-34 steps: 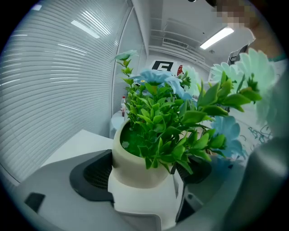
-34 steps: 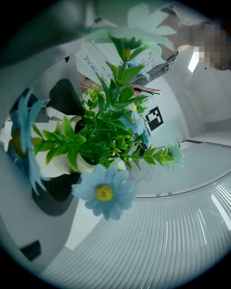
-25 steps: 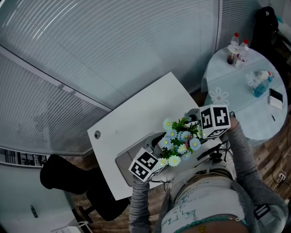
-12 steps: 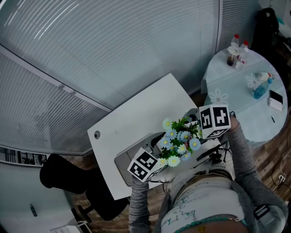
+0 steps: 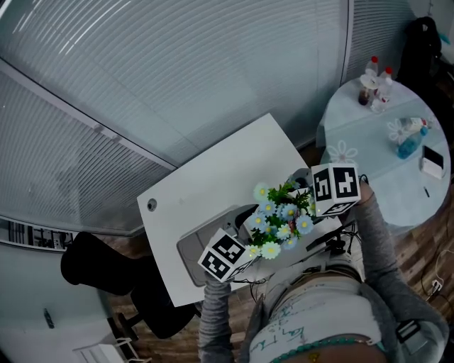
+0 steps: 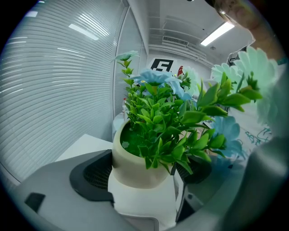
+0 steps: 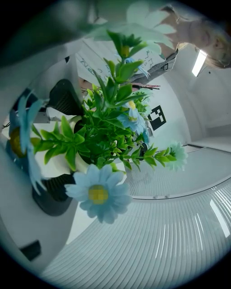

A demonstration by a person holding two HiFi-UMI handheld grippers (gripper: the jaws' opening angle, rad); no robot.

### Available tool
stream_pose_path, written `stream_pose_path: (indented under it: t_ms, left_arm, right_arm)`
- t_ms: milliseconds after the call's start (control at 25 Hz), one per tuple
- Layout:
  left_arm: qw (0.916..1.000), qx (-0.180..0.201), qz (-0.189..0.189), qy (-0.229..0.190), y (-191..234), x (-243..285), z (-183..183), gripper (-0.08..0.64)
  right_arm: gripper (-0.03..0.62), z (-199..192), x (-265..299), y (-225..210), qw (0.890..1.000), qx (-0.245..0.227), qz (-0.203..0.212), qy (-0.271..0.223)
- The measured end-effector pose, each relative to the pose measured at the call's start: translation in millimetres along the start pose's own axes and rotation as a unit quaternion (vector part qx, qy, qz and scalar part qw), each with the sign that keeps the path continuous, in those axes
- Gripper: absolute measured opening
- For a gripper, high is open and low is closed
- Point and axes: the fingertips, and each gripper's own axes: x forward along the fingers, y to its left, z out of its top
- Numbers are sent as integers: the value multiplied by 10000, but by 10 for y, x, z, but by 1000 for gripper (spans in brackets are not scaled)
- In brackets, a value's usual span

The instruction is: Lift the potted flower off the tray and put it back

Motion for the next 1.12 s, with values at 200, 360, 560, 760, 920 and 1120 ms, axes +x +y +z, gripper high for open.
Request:
stream_pose_path:
  t_ms: [200, 360, 560, 760, 920, 1120]
  left_arm:
    - [10000, -28, 76, -7, -23, 8, 26, 437]
    - [9999, -45, 126, -4, -55, 28, 60, 437]
    - [9998, -82, 205, -6, -97, 80, 91, 437]
    - [9993, -147, 346, -38, -155, 138, 138, 437]
    - [9987, -199, 475, -46, -205, 162, 152, 437]
    - [9980, -233, 585, -85, -232, 171, 142, 437]
  right_arm:
    - [383, -9, -30, 11, 10000, -73, 39, -7]
    - [383, -29, -71, 32, 9999, -116, 66, -18]
    - [383, -82, -114, 50, 9997, -193, 116, -7]
    - [382, -132, -182, 80, 9993, -330, 189, -39]
    - [383, -157, -215, 111, 9986, -467, 236, -52]
    - [383, -166, -213, 134, 9979, -583, 274, -59]
